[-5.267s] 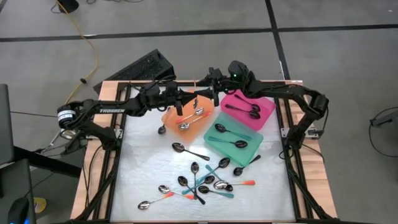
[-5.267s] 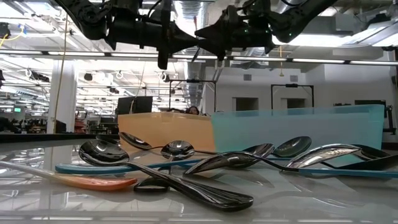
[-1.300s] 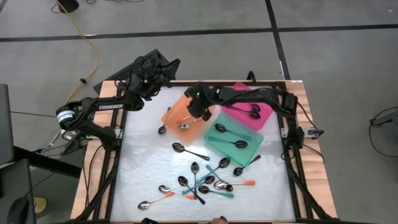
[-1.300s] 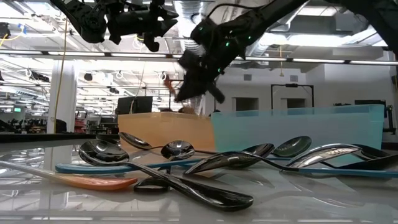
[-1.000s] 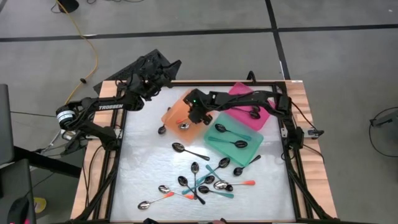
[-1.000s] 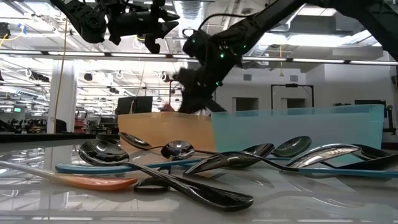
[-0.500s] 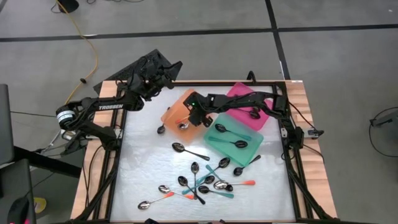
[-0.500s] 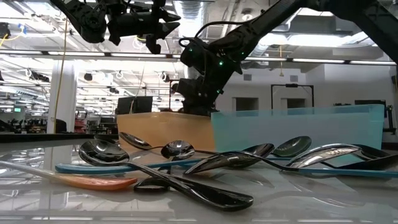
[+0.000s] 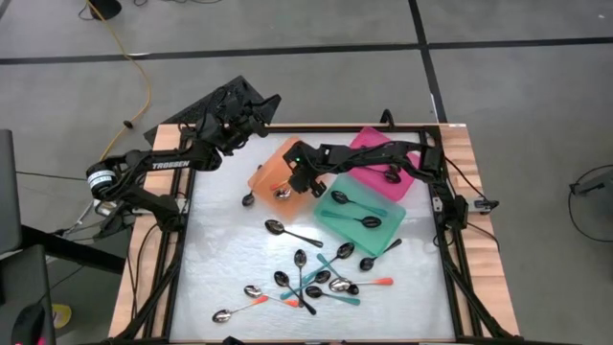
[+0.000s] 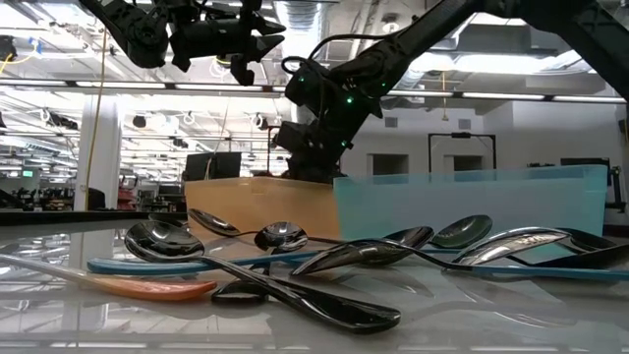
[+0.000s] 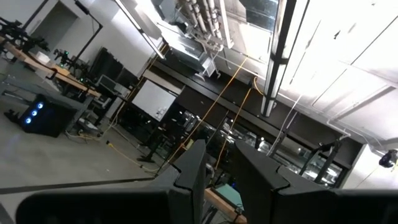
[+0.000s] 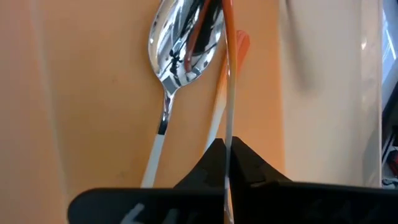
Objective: Sort silverware by color (type)
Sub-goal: Put the orange spoon into the orange bin, then put the black spoon into the pink bin
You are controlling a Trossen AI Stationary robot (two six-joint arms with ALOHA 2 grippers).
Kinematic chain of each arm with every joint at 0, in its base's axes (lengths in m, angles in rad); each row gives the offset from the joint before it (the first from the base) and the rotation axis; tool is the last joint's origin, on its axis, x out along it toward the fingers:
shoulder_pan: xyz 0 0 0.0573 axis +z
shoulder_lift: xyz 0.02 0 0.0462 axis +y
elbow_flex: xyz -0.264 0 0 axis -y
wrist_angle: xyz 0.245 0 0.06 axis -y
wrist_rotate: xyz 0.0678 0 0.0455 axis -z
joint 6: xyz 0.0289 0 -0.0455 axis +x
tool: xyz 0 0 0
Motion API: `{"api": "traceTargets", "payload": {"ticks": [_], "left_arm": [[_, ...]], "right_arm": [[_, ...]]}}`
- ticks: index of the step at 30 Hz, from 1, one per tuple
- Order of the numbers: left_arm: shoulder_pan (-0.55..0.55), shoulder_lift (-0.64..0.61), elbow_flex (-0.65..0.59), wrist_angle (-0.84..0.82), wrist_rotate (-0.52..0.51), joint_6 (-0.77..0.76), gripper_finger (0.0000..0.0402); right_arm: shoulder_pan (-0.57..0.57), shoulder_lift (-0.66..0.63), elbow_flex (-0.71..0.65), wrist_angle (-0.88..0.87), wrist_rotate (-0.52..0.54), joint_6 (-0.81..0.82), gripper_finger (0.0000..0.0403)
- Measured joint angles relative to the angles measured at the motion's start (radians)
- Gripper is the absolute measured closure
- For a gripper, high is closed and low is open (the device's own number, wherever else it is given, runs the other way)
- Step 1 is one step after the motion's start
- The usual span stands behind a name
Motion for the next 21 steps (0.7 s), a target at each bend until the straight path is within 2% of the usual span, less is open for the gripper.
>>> {"api": "traceTargets", "payload": {"ticks": [9, 21], "left_arm": [[0.0, 0.0, 0.0, 0.0, -0.001, 0.011, 0.0334], [0.0, 0.0, 0.0, 0.0, -0.01, 0.014, 0.0334]], "right_arm": [[-0.002, 0.001, 0.0, -0.006, -0.007, 0.007, 0.034], [-0.001, 0.001, 0.0, 0.008, -0.024, 0.04, 0.0315]]}}
